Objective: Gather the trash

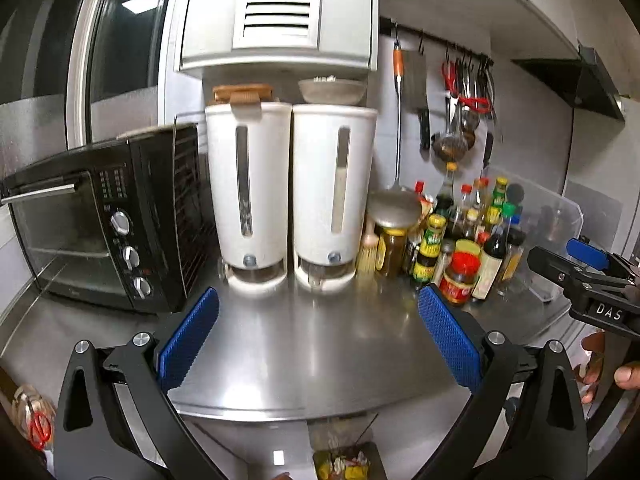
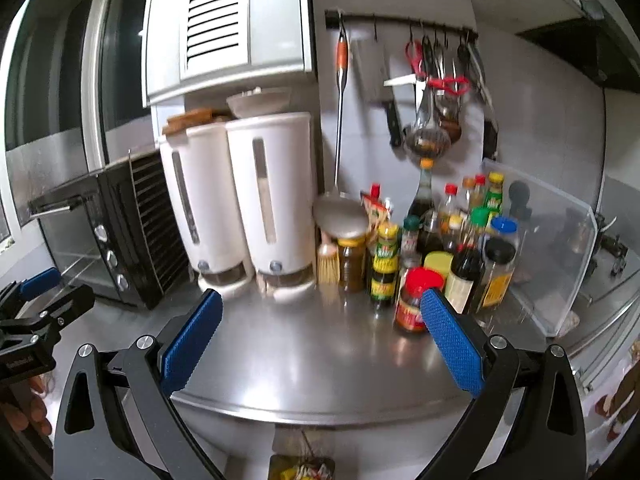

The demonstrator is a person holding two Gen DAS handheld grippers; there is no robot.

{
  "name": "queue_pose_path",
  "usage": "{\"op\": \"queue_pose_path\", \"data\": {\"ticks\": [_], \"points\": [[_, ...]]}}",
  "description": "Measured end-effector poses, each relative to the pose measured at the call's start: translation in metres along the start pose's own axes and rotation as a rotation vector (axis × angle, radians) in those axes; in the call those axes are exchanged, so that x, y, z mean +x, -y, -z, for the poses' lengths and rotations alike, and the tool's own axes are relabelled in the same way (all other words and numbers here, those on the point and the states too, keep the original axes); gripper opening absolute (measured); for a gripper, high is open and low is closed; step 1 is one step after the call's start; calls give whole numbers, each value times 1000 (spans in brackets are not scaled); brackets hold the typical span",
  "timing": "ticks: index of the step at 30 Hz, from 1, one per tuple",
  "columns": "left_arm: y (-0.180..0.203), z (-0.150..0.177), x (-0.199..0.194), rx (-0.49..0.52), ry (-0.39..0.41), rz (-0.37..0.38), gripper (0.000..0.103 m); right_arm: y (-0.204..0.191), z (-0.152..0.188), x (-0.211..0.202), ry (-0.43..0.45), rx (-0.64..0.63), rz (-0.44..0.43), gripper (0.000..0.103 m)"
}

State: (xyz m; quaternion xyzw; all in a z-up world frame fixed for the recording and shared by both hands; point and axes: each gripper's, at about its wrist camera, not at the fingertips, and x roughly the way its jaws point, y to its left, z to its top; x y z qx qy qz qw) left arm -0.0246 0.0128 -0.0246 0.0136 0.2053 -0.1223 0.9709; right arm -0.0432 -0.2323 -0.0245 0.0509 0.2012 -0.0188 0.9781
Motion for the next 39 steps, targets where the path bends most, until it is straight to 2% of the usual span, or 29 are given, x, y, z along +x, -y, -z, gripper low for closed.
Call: {"op": "queue_pose_path", "data": {"ticks": [8,20,32,39], "points": [[-1,-14,-3,-9,39,4,95,-1,-17,-9,52,0,-14,100],[-2,-22,5,0,47,4,95,1,-34,-12,102,16,-11,100],[2,-27,6,5,58,26,95,5,-38,-11,118,33,-13,100],[2,-29,7,13,57,14,95,5,-39,-9,117,32,-15,100]]}}
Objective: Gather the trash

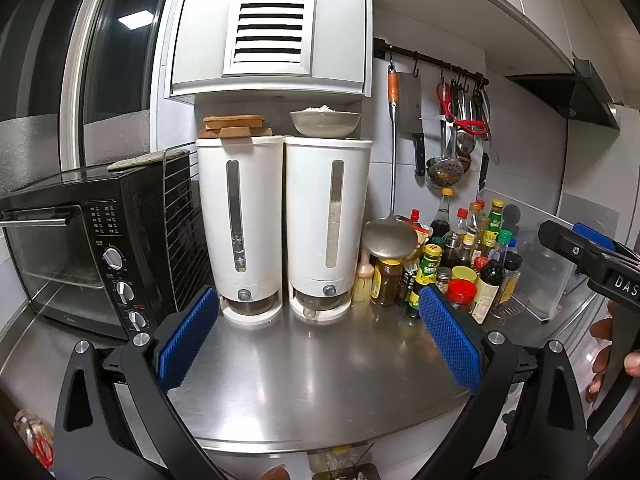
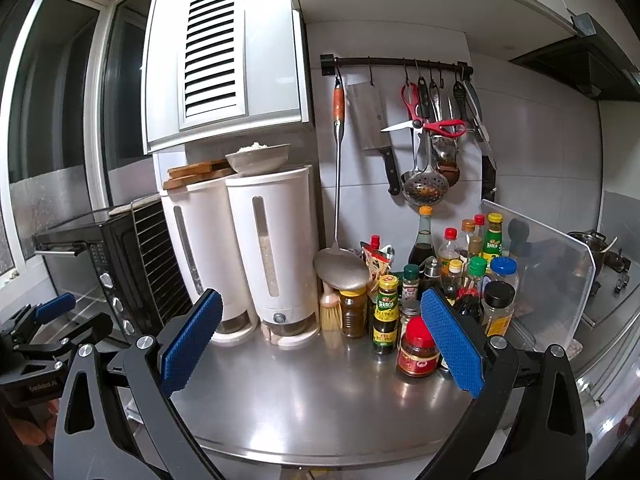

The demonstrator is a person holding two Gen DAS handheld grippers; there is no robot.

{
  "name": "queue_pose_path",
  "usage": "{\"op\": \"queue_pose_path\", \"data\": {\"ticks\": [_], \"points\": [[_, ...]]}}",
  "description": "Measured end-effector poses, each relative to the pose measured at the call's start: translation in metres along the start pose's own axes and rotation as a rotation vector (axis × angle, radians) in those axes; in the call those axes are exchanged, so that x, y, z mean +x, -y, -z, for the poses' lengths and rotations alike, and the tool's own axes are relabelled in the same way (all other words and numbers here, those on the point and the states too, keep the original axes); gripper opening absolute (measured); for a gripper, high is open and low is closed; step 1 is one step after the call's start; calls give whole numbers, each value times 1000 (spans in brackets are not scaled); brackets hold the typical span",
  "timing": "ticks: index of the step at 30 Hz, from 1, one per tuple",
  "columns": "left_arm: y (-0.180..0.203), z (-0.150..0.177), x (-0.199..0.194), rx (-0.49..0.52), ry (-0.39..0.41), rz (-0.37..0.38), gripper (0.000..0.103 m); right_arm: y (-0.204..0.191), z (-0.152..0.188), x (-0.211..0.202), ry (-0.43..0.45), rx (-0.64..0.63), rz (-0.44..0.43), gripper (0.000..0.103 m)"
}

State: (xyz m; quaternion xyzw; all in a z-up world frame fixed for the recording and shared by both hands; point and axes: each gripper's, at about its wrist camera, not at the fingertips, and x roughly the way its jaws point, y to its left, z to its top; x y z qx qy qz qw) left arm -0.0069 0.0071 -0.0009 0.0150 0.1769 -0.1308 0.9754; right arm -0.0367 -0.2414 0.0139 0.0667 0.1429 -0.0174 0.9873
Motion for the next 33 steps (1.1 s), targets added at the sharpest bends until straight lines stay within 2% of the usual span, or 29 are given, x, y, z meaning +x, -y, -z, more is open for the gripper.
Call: {"op": "queue_pose_path", "data": {"ticks": [33], "points": [[-3,0,17,3,-23,-21,95,1,0,20,-17,12,0,100]]}}
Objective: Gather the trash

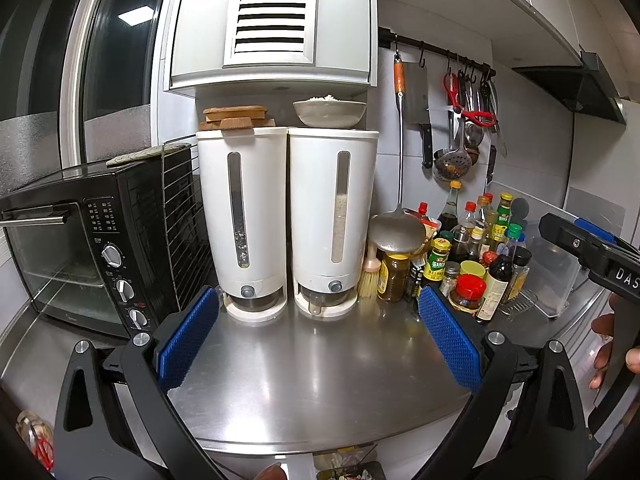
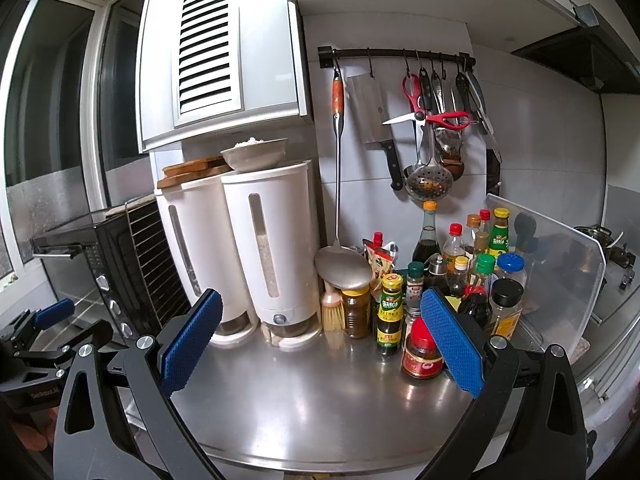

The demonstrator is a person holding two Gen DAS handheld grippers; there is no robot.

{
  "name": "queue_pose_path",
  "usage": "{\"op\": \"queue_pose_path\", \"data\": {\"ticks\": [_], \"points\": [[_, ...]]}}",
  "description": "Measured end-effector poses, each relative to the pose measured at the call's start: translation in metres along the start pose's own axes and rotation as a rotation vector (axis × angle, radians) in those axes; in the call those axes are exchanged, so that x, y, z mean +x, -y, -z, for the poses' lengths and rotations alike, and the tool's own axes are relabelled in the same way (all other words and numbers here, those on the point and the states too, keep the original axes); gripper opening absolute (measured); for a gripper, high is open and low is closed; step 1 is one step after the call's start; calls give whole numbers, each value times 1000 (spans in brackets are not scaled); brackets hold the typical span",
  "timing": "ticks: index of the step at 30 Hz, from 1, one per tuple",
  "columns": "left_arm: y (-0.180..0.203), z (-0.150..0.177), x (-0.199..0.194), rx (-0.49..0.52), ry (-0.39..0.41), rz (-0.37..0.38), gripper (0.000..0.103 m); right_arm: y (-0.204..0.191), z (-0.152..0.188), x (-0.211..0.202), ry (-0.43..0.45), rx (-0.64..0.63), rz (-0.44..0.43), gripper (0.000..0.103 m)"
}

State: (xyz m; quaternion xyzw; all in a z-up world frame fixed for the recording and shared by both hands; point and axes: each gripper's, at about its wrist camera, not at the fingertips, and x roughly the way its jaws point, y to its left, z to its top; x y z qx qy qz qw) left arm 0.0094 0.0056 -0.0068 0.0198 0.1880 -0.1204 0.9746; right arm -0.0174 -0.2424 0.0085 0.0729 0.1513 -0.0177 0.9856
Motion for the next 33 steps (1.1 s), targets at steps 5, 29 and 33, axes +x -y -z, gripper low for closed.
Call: {"op": "queue_pose_path", "data": {"ticks": [5,29,33], "points": [[0,1,-1,2,7,-14,95,-2,0,2,-1,-2,2,100],[3,1,-6,9,3,-29,95,-5,2,0,-7,-7,1,100],[3,1,-4,7,-7,-27,95,-5,2,0,-7,-8,1,100]]}}
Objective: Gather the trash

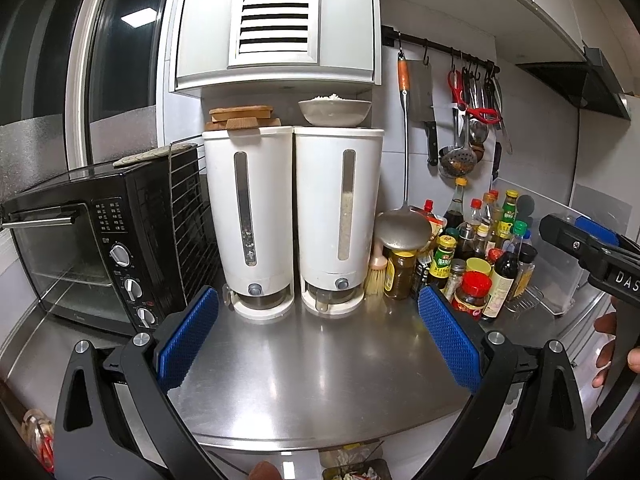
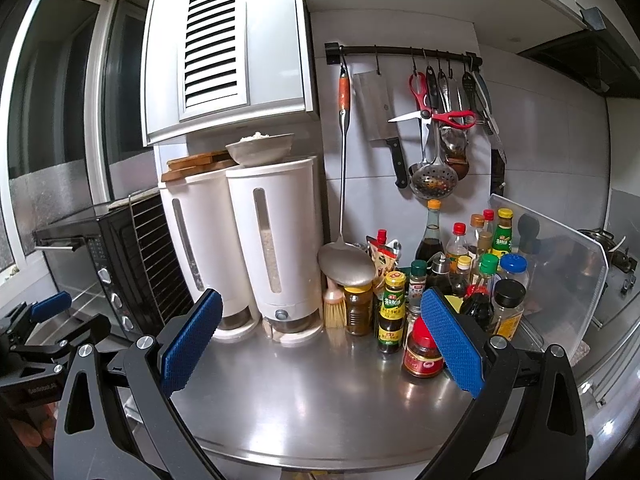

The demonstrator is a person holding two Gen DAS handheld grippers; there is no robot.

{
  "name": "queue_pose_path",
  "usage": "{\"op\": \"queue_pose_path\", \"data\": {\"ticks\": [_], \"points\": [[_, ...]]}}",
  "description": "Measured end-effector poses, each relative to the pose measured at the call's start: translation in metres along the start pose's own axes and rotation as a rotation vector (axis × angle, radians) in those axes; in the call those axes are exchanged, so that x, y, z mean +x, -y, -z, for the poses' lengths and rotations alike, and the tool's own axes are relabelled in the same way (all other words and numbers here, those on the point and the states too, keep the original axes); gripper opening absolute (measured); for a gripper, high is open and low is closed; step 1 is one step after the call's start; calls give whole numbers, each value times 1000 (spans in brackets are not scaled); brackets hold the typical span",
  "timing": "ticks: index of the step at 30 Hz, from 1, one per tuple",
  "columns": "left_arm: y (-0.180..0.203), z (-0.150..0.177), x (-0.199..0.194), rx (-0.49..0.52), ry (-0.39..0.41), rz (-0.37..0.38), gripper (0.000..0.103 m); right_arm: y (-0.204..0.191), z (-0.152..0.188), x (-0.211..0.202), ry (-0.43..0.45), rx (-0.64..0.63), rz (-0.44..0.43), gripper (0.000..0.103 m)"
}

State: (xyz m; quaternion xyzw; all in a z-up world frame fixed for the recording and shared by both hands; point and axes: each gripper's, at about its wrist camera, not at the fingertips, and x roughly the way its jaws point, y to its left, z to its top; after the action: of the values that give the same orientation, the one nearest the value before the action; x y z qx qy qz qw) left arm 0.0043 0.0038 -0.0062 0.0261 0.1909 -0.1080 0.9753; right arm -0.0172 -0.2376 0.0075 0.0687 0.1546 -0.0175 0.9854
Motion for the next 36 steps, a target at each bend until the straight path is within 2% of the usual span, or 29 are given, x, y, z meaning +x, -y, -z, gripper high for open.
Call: {"op": "queue_pose_path", "data": {"ticks": [13,36], "points": [[-2,0,0,-24,11,-15,95,10,5,8,-28,12,-6,100],[-4,2,-4,-38,-5,-47,95,11,7,6,-27,14,-16,100]]}}
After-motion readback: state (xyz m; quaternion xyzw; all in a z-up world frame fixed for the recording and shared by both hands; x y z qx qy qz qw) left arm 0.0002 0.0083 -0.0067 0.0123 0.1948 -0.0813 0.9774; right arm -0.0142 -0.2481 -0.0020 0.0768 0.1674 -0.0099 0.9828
